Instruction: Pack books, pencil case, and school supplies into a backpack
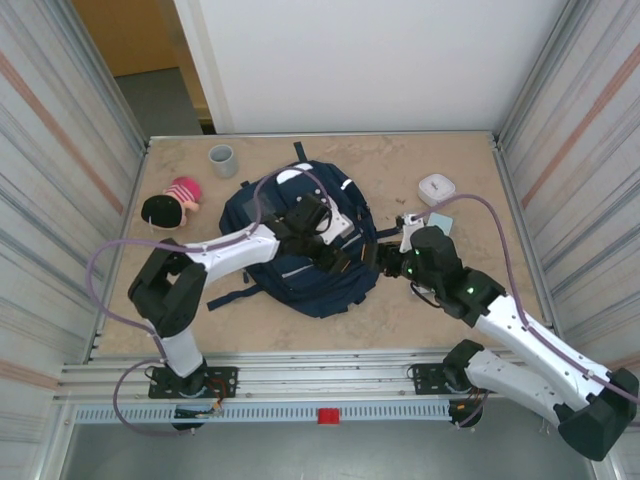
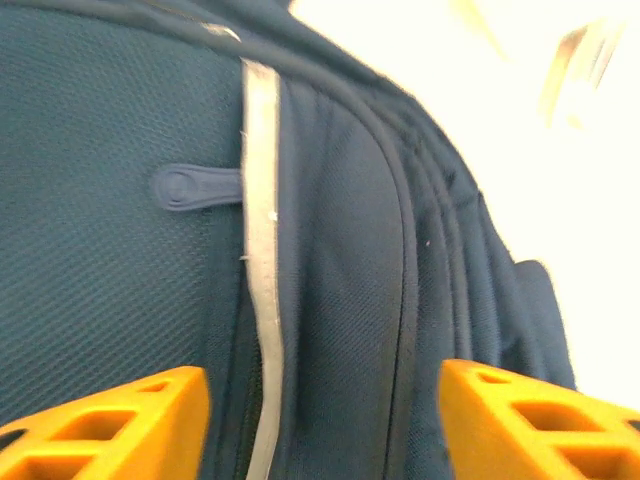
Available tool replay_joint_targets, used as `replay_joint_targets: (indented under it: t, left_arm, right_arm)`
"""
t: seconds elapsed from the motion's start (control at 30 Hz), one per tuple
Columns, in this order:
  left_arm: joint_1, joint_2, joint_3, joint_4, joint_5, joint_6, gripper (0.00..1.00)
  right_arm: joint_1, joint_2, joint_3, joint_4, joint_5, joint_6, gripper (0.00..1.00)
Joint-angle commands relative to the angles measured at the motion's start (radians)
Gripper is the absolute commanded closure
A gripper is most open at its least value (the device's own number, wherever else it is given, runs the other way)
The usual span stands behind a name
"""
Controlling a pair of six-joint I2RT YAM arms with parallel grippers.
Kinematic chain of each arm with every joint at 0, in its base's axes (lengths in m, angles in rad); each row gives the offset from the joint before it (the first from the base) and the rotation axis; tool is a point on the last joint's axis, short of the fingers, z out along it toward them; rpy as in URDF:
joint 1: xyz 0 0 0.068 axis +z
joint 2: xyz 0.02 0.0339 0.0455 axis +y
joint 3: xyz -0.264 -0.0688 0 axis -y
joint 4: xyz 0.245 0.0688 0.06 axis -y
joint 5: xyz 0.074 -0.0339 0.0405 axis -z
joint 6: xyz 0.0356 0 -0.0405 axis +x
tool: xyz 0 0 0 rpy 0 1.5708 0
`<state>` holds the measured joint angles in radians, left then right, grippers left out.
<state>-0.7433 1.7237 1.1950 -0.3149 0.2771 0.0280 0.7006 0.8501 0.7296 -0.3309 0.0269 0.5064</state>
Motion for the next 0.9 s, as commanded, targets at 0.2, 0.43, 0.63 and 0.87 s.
replay_joint_targets:
  t: [0.2, 0.43, 0.63, 0.87]
  left_arm:
    - [0.232, -0.381, -0.126, 0.005, 0.006, -0.295, 0.22]
    - [0.414, -0.58, -0.341, -0.009, 0.04, -0.451, 0.21]
    - [0.5, -0.682, -0.473, 0.019, 0.047, -0.519, 0.21]
    - [0.548, -0.703, -0.545, 0.036, 0.066, -0.565, 0.21]
  right_arm:
    - [0.241, 0.303, 0.246, -0.217, -0.151, -0.584, 0.27]
    - [0.344, 0.58, 0.322, -0.196, -0.095, -0.723, 0.17]
    - [0.352, 0.735, 0.327, -0.142, -0.005, -0.832, 0.17]
    - [0.368, 0.833, 0.313, -0.134, 0.024, -0.909, 0.34]
